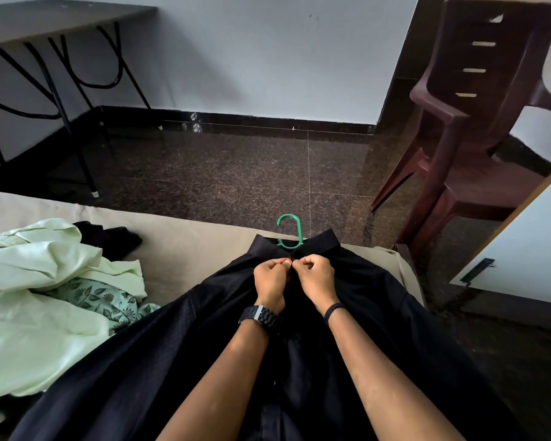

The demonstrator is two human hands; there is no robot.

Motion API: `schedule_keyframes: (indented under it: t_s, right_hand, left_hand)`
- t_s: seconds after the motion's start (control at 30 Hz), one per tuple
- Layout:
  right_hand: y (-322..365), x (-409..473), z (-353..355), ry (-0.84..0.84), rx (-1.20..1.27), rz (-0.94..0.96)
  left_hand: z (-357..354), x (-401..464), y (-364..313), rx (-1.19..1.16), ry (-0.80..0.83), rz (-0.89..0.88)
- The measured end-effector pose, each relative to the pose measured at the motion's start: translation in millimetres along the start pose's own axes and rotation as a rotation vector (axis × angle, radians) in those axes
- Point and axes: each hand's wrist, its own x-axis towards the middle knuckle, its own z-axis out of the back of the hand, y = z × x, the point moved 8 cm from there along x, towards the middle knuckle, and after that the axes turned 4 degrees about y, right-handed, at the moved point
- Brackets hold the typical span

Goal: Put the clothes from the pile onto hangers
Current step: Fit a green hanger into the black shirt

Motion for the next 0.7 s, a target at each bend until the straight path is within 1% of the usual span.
schedule_keyframes:
  t_s: [0.07,0.13,0.23,0.37,0.43,0.53,0.6,0.7]
  right_hand:
    - [-3,0,-1,0.017,0.014,0.001]
    - [-6,0,-3,0.045,0.080,-0.021]
    - [-9,-2,-5,0.062,0.165,-0.054]
    - [-9,-5,-8,0.080,0.224,-0.073]
    - [-6,-4,-5,0.066,0.139,-0.046]
    - [6,-4,0,0.035,-0.085,0.064]
    - [10,-2,2,0.027,-0.129,0.079]
    - [12,0,2,0.073,-0.133,0.054]
  left_hand:
    - [-2,-1,-1,-0.031,0.004,0.008]
    - [-6,-2,-4,-0.089,0.032,0.023]
    - [-6,-1,-1,-0.191,0.038,0.098]
    - [-4,-2,3,-0.209,0.016,0.143]
    - [-4,-2,0,-0.132,0.007,0.091]
    - [1,-2,-12,0.110,-0.054,-0.065]
    - [4,-3,-18,0.244,-0.094,-0.147]
    - [6,-9,-22,0.277,-0.147,-0.196]
